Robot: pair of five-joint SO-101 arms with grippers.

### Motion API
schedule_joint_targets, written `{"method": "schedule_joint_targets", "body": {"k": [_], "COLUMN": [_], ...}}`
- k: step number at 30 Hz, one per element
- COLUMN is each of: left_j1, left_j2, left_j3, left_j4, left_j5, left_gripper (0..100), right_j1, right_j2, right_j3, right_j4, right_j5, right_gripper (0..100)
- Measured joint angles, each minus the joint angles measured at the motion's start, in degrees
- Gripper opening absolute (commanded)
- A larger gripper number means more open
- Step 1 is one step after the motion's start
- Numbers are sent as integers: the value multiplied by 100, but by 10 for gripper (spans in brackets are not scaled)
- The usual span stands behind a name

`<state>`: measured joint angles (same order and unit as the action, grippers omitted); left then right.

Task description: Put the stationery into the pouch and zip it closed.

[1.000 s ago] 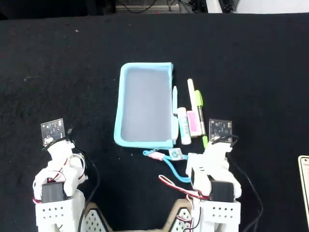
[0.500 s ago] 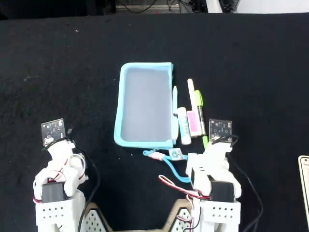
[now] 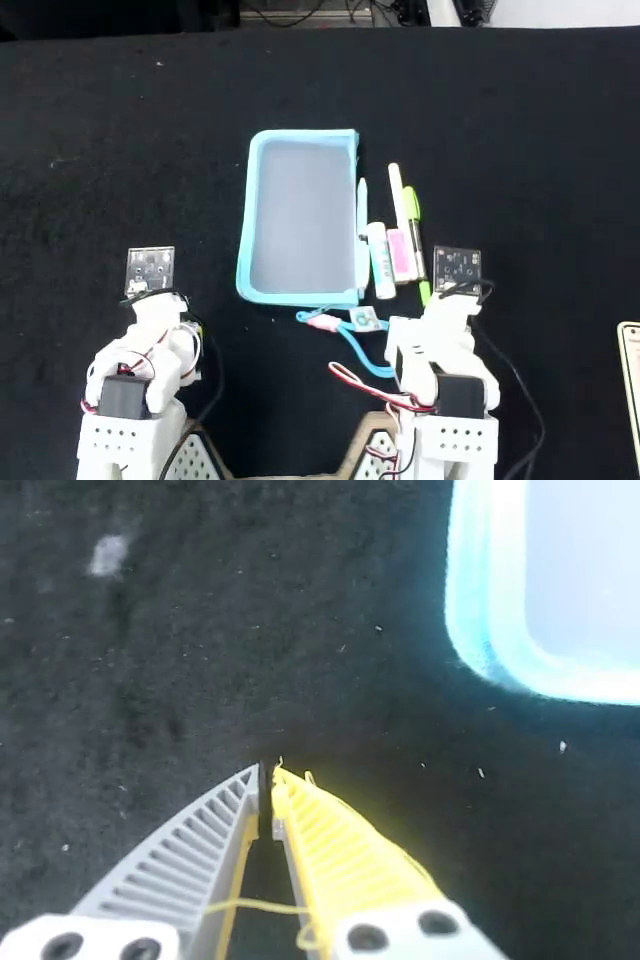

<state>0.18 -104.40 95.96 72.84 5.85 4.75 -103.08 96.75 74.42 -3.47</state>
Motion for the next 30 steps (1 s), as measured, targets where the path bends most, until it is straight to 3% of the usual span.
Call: {"method": "schedule_joint_targets", "body": {"k": [5, 13, 16, 20, 24, 27, 30], "left_j1": [-334, -1433, -1758, -2013, -2268, -2286, -2189], "left_j2": [0, 0, 0, 0, 0, 0, 0], "left_j3": [0, 0, 0, 0, 0, 0, 0], "left_j4": [-114, -1837, -2470, -3376, -4167, -4299, -4316], "left_j5": [-167, -2646, -2901, -2831, -1890, -1125, -905], "left_gripper": [33, 33, 33, 33, 36, 106, 148], "right_j1": [0, 0, 0, 0, 0, 0, 0], "right_j2": [0, 0, 0, 0, 0, 0, 0], "right_j3": [0, 0, 0, -185, -949, -1662, -2330], "right_j4": [-167, -2040, -2532, -2646, -2198, -1749, -1319], "right_j5": [123, 2796, 2998, 2875, 2796, 2778, 2760], "right_gripper": [12, 12, 12, 12, 12, 15, 78]}}
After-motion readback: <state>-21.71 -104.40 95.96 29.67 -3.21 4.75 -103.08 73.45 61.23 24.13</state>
